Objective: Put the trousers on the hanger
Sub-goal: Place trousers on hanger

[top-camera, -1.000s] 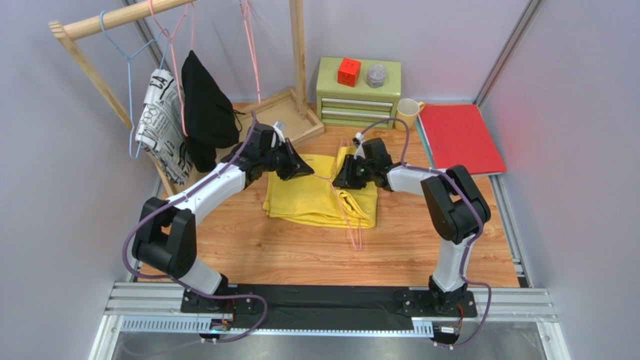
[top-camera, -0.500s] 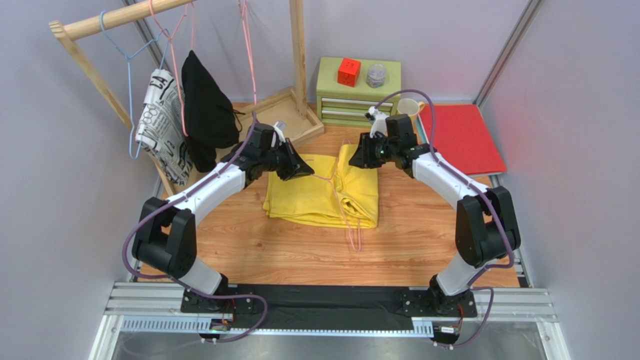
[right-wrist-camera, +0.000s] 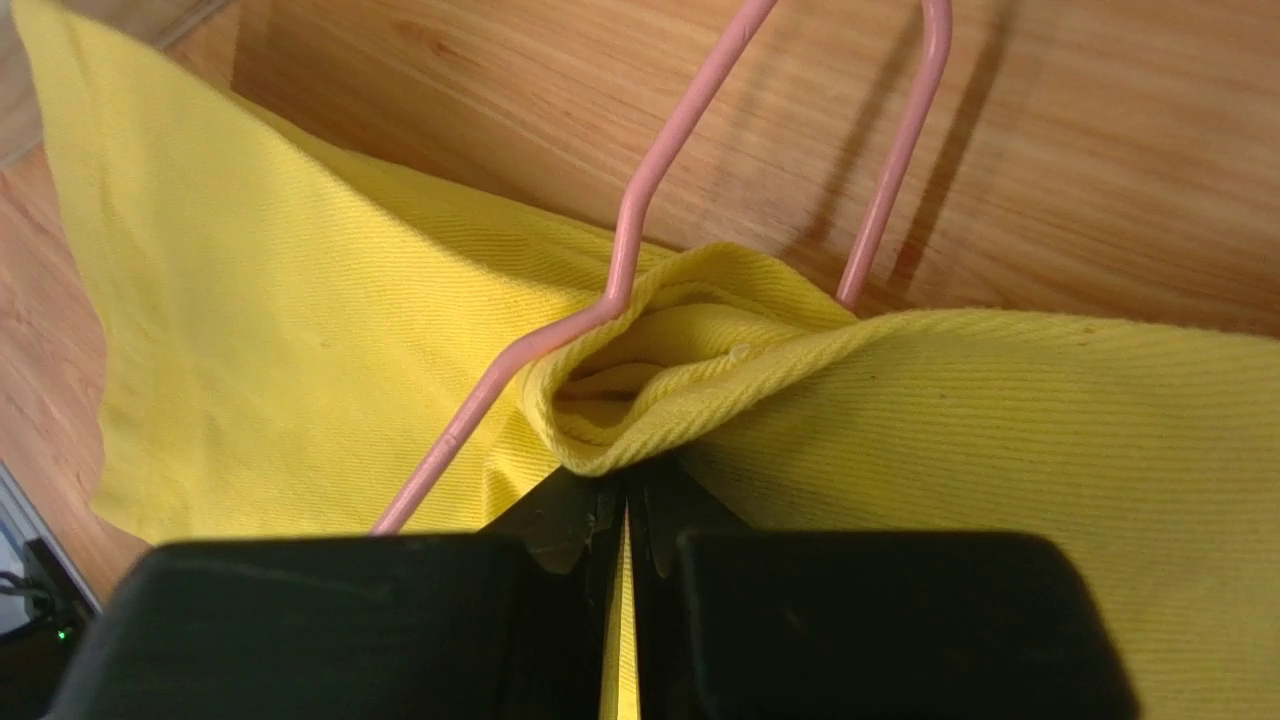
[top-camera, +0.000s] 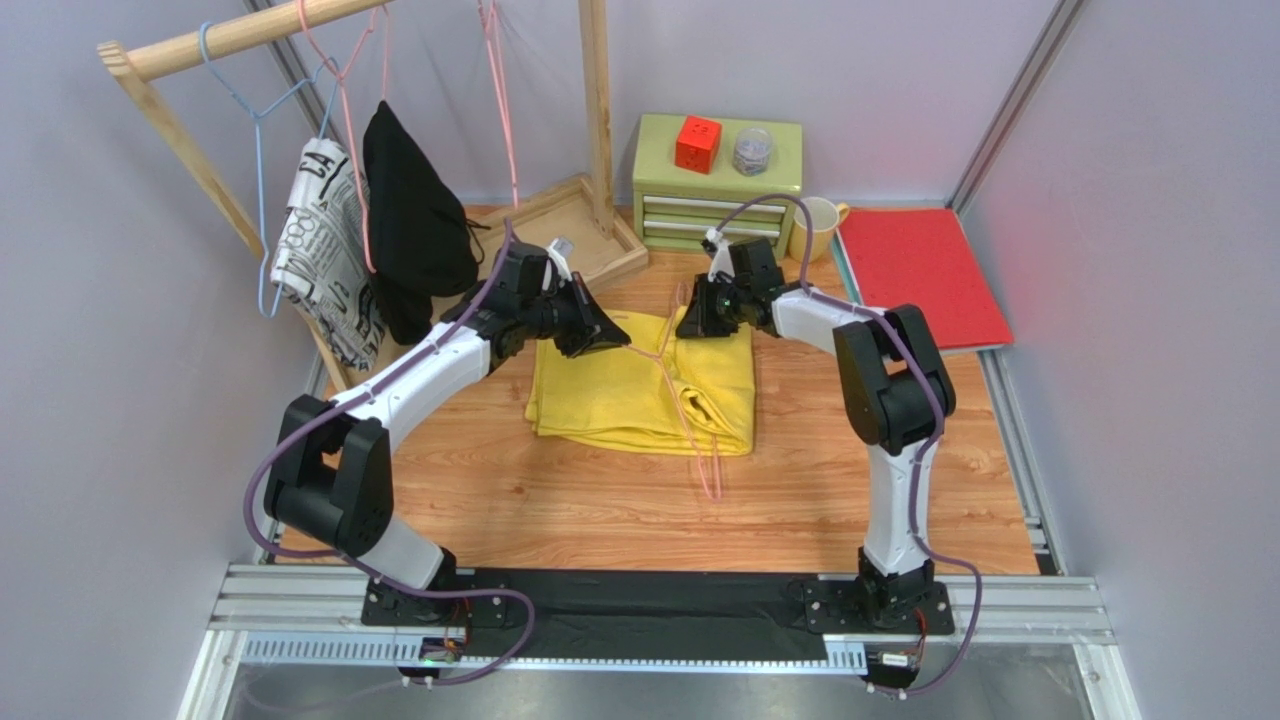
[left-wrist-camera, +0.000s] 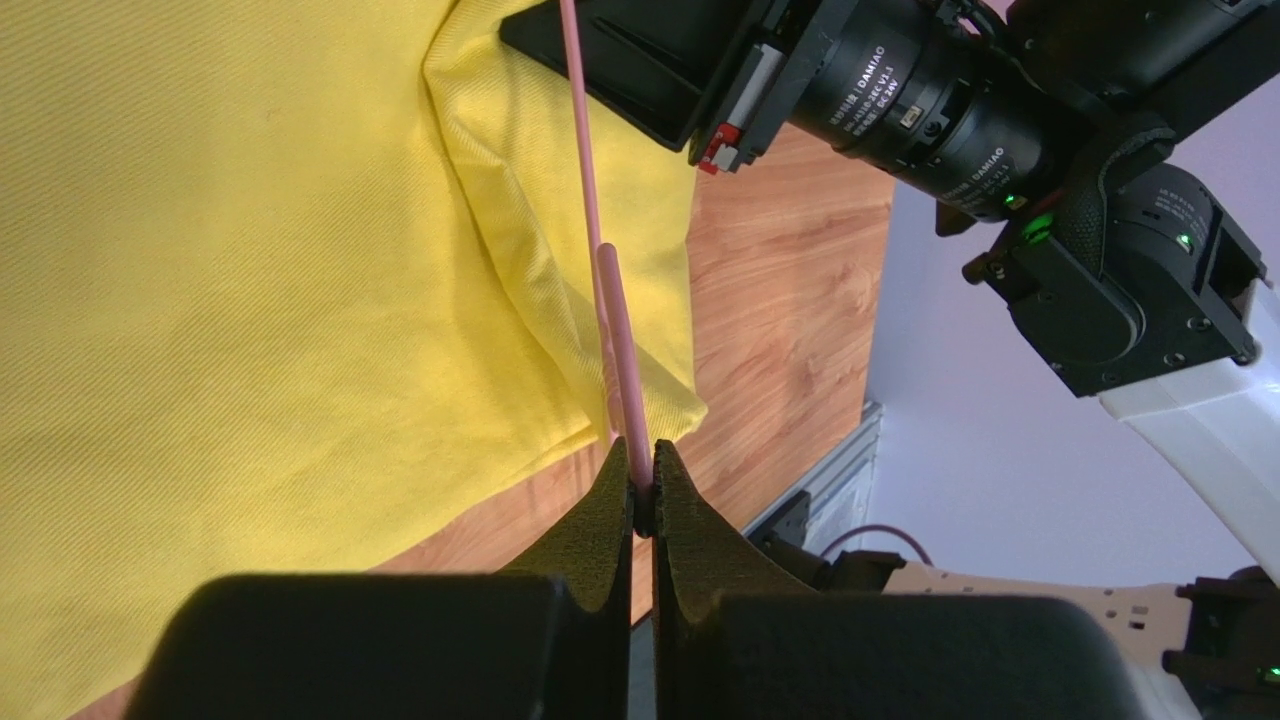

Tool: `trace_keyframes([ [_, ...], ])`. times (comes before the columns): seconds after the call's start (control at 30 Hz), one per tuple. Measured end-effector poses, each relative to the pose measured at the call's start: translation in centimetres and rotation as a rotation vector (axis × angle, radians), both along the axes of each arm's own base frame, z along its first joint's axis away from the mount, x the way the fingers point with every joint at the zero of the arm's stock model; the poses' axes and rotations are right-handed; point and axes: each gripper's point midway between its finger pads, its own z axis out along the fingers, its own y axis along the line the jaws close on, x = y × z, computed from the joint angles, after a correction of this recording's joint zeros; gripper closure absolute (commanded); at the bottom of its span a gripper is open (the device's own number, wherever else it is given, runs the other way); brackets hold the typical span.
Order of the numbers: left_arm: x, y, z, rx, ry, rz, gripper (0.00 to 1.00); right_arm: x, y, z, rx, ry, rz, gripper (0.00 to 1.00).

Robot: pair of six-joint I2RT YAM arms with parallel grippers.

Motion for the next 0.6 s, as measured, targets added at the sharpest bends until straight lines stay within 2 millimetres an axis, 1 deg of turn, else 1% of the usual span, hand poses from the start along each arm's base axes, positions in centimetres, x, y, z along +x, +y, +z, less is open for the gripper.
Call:
trace_keyframes([
  [0.13, 0.0, 0.1, -0.1, 0.004, 0.0, -0.001, 1.0, 0.3, 0.7, 0.3, 0.016, -0.02, -0.015, 0.72],
  [0.2, 0.0, 0.1, -0.1, 0.006, 0.003, 0.001, 1.0, 0.1, 0.7, 0.7, 0.027, -0.028, -0.009, 0.7],
  [0.27, -0.1, 0.2, -0.2, 0.009, 0.01, 0.002, 1.0, -0.5, 0.6, 1.6, 0.043, -0.032, 0.018, 0.71],
  [0.33, -0.1, 0.3, -0.3, 0.011, 0.013, 0.004, 1.0, -1.5, 0.1, 3.2, 0.056, -0.029, 0.067, 0.77],
  [0.43, -0.1, 0.4, -0.4, 0.012, 0.017, 0.005, 1.0, -3.0, -1.2, 6.6, 0.057, -0.064, 0.149, 0.83],
  [0.5, -0.1, 0.4, -0.4, 0.012, 0.017, 0.005, 1.0, -4.6, -2.2, 9.3, 0.057, -0.099, 0.211, 0.85],
  [0.57, -0.1, 0.4, -0.4, 0.012, 0.017, 0.005, 1.0, -6.2, -2.6, 11.3, 0.063, -0.123, 0.265, 0.87],
  [0.6, -0.1, 0.4, -0.4, 0.012, 0.017, 0.005, 1.0, -7.2, -2.7, 11.8, 0.07, -0.13, 0.291, 0.89],
])
